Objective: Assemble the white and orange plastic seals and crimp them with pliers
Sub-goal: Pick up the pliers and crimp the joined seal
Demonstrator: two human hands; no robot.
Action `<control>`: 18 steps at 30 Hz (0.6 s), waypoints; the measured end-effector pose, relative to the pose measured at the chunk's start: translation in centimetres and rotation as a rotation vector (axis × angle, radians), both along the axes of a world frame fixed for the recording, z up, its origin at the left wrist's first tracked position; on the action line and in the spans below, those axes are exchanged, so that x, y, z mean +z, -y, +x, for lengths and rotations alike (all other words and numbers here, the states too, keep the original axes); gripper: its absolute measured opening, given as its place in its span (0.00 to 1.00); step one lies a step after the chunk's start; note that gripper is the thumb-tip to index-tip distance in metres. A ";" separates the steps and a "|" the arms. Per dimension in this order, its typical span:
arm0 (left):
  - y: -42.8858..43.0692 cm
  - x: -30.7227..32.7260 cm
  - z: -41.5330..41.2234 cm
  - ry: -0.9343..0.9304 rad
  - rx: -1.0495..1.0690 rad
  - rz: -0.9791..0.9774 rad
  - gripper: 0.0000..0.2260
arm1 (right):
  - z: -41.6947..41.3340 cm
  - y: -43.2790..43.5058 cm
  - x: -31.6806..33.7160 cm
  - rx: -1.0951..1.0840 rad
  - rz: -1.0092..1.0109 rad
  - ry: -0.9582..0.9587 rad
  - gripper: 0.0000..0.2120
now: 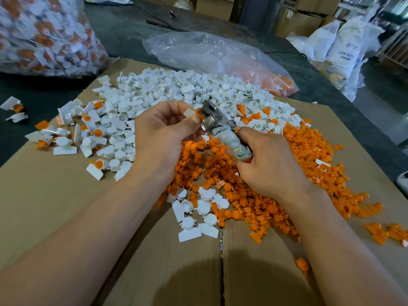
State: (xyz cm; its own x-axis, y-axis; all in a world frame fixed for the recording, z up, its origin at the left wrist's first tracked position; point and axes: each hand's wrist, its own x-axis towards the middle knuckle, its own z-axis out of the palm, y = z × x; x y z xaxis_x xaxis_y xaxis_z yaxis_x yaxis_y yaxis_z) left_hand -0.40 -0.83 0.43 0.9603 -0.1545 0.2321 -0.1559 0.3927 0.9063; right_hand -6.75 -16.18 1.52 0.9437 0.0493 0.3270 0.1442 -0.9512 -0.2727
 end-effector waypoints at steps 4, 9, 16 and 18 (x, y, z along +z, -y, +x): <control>0.2 0.1 0.0 -0.023 -0.003 0.005 0.11 | 0.2 0.0 -0.2 -0.009 0.012 -0.008 0.07; 0.0 0.3 -0.1 -0.092 -0.028 -0.017 0.08 | 0.2 0.3 -0.4 -0.068 0.080 -0.007 0.10; 0.0 0.4 -0.2 -0.221 -0.087 -0.056 0.07 | 0.7 3.0 -0.2 -0.327 0.136 -0.010 0.16; 0.0 0.4 -0.3 -0.232 -0.088 -0.044 0.07 | 0.8 3.6 -0.2 -0.384 0.089 -0.026 0.18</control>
State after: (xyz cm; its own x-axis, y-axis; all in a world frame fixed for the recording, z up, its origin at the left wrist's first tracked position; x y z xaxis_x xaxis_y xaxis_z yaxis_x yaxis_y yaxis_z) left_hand -0.66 -0.82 0.87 0.9720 -0.2346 0.0155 0.0909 0.4358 0.8954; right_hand -5.93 -19.76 1.34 0.8961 -0.3362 0.2899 -0.2252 -0.9070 -0.3557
